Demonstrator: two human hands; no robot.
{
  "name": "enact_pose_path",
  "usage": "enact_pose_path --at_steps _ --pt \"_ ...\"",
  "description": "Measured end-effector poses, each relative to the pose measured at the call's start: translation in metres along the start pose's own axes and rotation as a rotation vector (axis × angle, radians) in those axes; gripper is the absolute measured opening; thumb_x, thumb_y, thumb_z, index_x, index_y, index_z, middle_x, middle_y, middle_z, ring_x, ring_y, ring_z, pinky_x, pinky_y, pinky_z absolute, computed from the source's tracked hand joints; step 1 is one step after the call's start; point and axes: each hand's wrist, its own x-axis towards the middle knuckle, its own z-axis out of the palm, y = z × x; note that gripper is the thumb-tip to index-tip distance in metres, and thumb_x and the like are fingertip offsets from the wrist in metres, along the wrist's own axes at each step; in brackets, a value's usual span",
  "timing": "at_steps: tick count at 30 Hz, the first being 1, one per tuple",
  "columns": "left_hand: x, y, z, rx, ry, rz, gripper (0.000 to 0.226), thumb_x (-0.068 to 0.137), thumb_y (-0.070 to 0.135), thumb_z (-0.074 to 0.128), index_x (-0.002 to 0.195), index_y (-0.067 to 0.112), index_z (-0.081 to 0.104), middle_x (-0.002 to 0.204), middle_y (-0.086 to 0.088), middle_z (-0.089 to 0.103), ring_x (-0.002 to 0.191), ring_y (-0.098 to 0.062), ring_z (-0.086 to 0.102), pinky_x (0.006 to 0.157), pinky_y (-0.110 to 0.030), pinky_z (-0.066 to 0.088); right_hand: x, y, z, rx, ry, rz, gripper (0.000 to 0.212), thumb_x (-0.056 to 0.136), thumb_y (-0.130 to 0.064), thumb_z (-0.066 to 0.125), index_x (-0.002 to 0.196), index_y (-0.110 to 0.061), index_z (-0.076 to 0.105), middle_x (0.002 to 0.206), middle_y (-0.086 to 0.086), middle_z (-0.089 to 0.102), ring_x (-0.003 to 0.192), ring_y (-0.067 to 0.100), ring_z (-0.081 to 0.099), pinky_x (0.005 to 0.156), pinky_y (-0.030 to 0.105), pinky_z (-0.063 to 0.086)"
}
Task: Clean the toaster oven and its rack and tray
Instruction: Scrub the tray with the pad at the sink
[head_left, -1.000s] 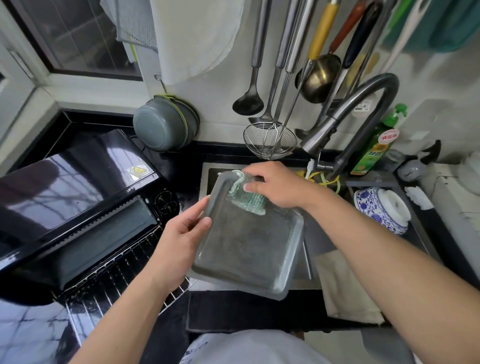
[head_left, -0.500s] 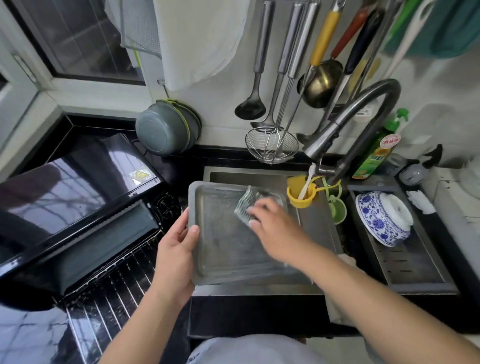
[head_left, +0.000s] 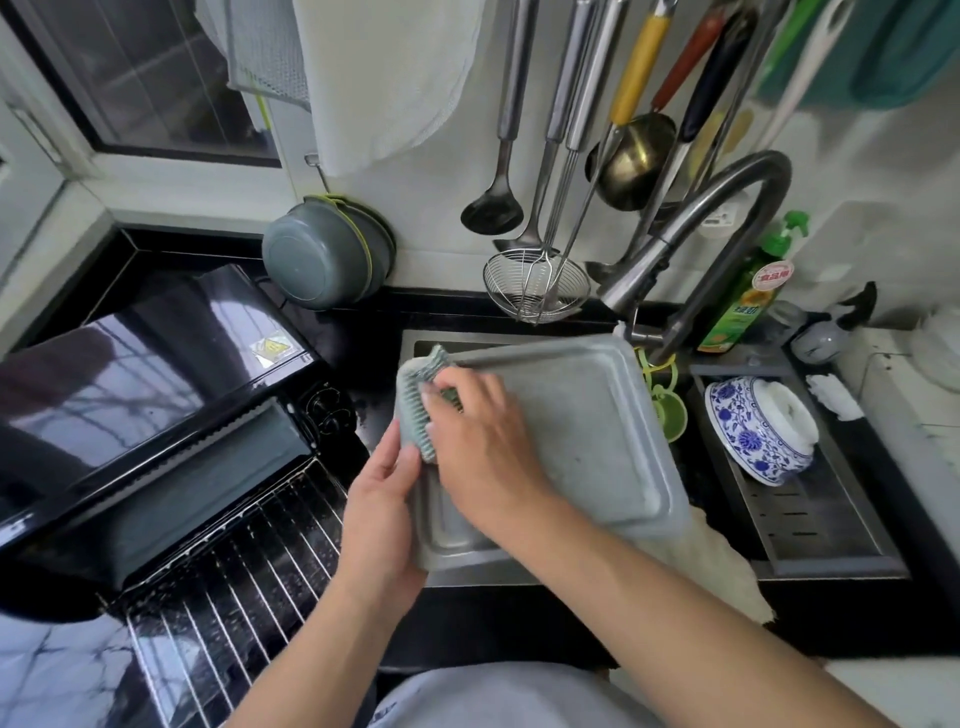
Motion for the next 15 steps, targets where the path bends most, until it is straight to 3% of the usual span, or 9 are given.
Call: enact_pose_path --at_steps 4,8,12,15 --pt "0.007 -0.001 -0.012 -0.098 0.061 0.025 0.039 0.109 0.012 0.04 0.14 0.022 0.062 0.139 -0.017 0.064 0.123 -0.033 0.061 0.11 -0.049 0.048 -0.036 -0.005 0.005 0.028 -0.062 -0.078 0.034 0.091 -0.023 0.049 0.121 -0.018 0.064 0.12 -0.001 0.051 0.102 0.023 0.048 0.086 0.04 0.045" --pt "0.008 -0.006 -0.009 -0.068 0.128 0.046 0.039 0.111 0.011 0.038 0.142 0.022 0.06 0.135 -0.017 0.066 0.123 -0.036 0.064 0.104 -0.052 0.052 -0.064 0.004 0.001 0.026 -0.089 -0.085 0.033 0.092 -0.016 0.052 0.122 -0.019 0.065 0.115 -0.003 0.053 0.099 0.021 0.049 0.084 0.037 0.043" --pt "0.002 -0.006 -0.011 -0.029 0.179 0.079 0.041 0.11 0.012 0.044 0.145 0.028 0.058 0.134 -0.003 0.069 0.125 -0.028 0.065 0.103 -0.051 0.053 -0.07 0.062 -0.019 -0.238 -0.167 0.122 0.047 0.074 0.0 0.064 0.118 -0.016 0.061 0.115 -0.002 0.051 0.105 0.022 0.045 0.088 0.036 0.041" --pt "0.004 -0.006 -0.008 0.023 0.155 0.068 0.043 0.109 0.01 0.046 0.144 0.032 0.059 0.131 0.002 0.071 0.119 -0.02 0.069 0.094 -0.045 0.058 -0.057 0.097 -0.022 -0.343 -0.171 0.261 0.045 0.078 -0.003 0.064 0.119 -0.017 0.058 0.117 0.0 0.049 0.105 0.023 0.043 0.086 0.036 0.041"
